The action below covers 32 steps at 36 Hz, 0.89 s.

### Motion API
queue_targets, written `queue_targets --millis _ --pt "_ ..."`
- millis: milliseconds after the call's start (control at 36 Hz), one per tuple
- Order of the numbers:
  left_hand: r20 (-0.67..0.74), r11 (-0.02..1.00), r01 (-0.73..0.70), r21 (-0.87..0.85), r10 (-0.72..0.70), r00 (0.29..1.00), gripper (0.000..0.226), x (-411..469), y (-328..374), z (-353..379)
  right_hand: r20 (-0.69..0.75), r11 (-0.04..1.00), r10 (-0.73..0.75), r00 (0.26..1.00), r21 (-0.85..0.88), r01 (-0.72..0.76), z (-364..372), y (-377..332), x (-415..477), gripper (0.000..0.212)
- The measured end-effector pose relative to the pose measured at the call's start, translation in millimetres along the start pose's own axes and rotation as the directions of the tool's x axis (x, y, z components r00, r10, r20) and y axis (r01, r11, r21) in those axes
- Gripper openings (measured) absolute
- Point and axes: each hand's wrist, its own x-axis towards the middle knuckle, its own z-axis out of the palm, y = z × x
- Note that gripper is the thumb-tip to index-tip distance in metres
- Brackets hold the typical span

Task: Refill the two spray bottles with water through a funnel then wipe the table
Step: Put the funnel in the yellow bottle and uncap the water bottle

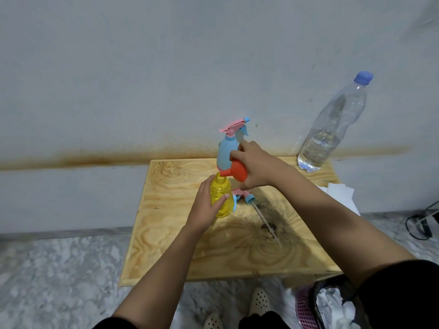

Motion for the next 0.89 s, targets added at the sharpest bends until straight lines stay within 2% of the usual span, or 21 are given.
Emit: queue_targets --millis 111,278,444,583,694,750,889 --pt "0.000 1.000 -0.009 0.011 0.009 1.000 0.060 0 1 -1 0.040 0.994 -0.032 0.999 -0.107 0.036 -9 -12 4 0.069" --pt "0.007 1.000 -0.013 0.014 0.013 1.000 0.059 -2 4 -2 0.027 0.951 -0.085 0.996 -0.297 0.089 -9 -26 11 0.073" --pt "0.014 1.000 -0.015 0.026 0.014 1.000 0.061 -3 4 -3 0.032 0.962 -0.103 0.994 -0.253 0.107 -12 -24 10 0.070" --pt "0.012 0.999 -0.013 0.035 0.012 1.000 0.064 -3 3 -2 0.045 0.947 -0.129 0.991 -0.292 0.136 -14 -26 11 0.067" --pt "0.016 0.999 -0.008 0.032 0.007 1.000 0.064 -3 4 -2 0.039 0.929 -0.169 0.985 -0.328 0.172 -12 -26 15 0.075" --pt "0.022 1.000 -0.004 0.024 0.004 1.000 0.064 -4 4 -3 0.022 0.944 -0.173 0.985 -0.281 0.172 -11 -25 16 0.078" --pt "0.027 1.000 -0.001 0.006 0.000 1.000 0.063 -5 5 -3 -0.039 0.992 -0.124 0.992 -0.016 0.123 -5 -19 14 0.077"
